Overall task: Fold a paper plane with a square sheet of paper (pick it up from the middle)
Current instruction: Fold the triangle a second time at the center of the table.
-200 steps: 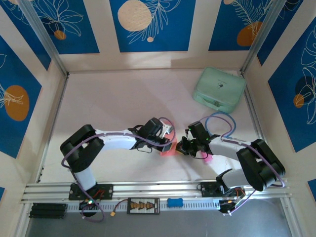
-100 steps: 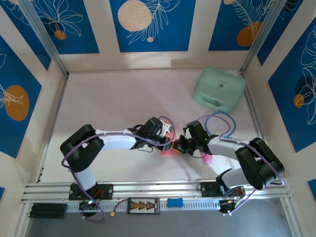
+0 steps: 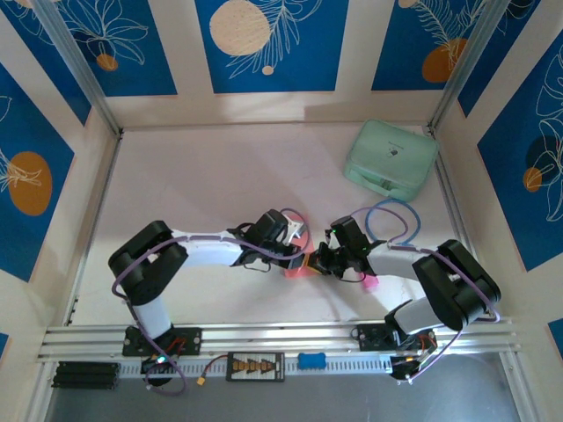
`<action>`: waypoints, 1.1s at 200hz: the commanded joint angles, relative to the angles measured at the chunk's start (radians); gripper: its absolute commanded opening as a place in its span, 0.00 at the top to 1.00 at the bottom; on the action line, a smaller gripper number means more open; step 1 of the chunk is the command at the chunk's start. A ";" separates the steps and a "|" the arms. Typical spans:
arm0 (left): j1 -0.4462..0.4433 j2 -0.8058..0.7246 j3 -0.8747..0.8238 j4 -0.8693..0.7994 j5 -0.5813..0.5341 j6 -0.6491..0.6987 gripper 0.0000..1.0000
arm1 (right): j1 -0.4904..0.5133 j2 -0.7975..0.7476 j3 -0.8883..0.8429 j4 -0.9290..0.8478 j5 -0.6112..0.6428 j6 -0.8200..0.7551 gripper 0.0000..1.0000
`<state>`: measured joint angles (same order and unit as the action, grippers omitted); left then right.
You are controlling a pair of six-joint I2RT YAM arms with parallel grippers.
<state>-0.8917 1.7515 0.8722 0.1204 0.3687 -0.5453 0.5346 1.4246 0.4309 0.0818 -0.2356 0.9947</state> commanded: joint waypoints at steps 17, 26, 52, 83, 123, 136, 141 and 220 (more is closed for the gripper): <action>0.025 -0.007 -0.020 0.014 -0.012 0.013 0.98 | -0.012 0.002 -0.018 -0.106 0.034 -0.028 1.00; 0.028 -0.007 -0.022 0.015 -0.014 0.019 0.98 | -0.012 0.002 -0.017 -0.108 0.033 -0.029 1.00; 0.035 -0.010 -0.019 0.010 -0.016 0.037 0.98 | -0.013 0.000 -0.010 -0.120 0.035 -0.033 1.00; 0.039 -0.006 -0.010 -0.001 -0.001 0.055 0.97 | -0.014 -0.005 -0.009 -0.127 0.035 -0.037 1.00; 0.045 -0.018 -0.013 -0.016 -0.028 0.069 1.00 | -0.016 -0.008 -0.008 -0.138 0.036 -0.039 1.00; 0.047 -0.017 -0.013 -0.023 -0.039 0.071 1.00 | -0.017 -0.012 -0.007 -0.145 0.042 -0.042 1.00; 0.048 -0.015 -0.013 -0.024 -0.043 0.074 1.00 | -0.017 -0.013 -0.005 -0.149 0.044 -0.044 1.00; 0.051 -0.016 -0.033 -0.009 -0.108 0.073 1.00 | -0.019 -0.029 -0.003 -0.172 0.048 -0.051 1.00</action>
<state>-0.8524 1.7515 0.8539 0.1131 0.2951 -0.4908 0.5220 1.4002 0.4366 0.0174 -0.2306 0.9619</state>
